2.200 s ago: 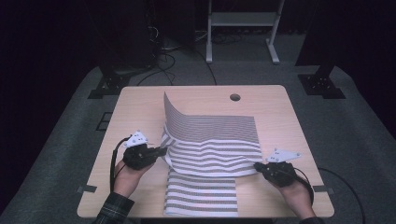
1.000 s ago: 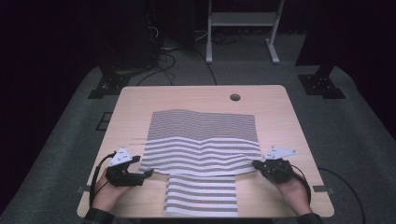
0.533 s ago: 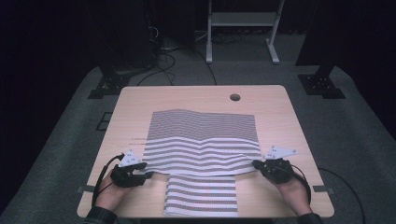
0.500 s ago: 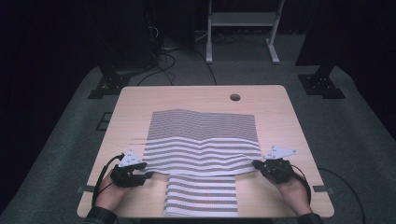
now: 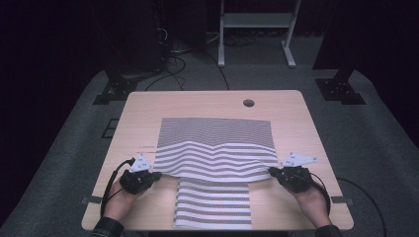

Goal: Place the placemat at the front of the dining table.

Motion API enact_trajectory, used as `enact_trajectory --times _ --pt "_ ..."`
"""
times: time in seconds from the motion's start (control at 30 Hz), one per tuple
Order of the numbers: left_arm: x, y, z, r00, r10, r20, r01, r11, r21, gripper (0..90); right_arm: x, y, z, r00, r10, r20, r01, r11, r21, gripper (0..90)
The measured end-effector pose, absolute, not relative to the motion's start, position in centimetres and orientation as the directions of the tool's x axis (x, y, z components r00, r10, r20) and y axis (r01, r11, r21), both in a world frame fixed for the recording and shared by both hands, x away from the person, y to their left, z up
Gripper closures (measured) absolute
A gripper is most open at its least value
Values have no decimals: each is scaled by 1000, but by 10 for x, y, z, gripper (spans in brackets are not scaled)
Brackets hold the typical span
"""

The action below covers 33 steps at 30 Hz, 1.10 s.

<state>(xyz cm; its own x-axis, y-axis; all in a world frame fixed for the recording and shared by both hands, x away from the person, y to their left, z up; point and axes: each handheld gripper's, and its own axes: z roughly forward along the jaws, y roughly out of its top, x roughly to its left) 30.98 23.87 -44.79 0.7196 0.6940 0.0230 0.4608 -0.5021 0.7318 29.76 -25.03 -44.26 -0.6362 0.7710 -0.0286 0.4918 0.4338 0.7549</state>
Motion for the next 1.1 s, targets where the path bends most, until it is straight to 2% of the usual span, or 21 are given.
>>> enact_trajectory --times 0.6,1.1 --pt "334 238 -423 693 721 18 424 -427 799 900 323 -253 -419 -600 799 -37 453 378 808 879" --pt "368 232 -415 670 742 5 421 -386 821 900 363 -257 -406 -569 822 -32 441 337 832 879"
